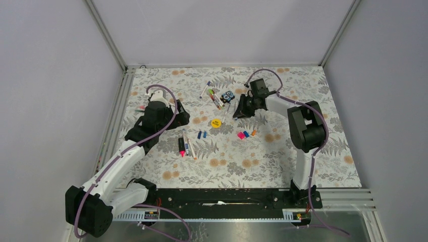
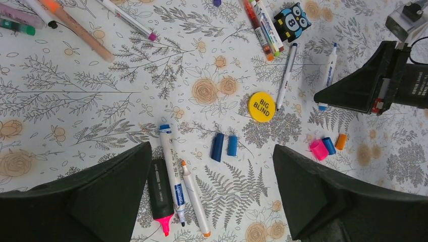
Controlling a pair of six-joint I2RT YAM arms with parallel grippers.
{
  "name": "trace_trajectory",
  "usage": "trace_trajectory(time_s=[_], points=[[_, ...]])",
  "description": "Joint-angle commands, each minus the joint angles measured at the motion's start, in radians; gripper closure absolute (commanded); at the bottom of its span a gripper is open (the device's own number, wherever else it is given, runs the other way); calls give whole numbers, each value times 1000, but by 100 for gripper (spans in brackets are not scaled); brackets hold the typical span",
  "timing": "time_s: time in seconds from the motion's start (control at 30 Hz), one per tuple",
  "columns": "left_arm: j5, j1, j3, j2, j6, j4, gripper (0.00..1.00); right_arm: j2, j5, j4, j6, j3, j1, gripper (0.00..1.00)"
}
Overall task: Open the pen caps
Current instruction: Place the pen at the center of the board.
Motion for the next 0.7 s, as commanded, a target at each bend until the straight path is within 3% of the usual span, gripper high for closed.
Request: trace_trajectory(time_s=[0.0,0.27,0.53,0.67], points=[[-23,10,-1,7,16,39,1,30,44,-23,63,41,14,90],[3,16,9,33,13,54,1,62,43,-29,54,53,16,79],[54,19,1,0,-6,47,1,2,55,-43,10,34,14,47],[84,19,1,-52,-5,45,1,-73,50,-44,-37,4,14,41]])
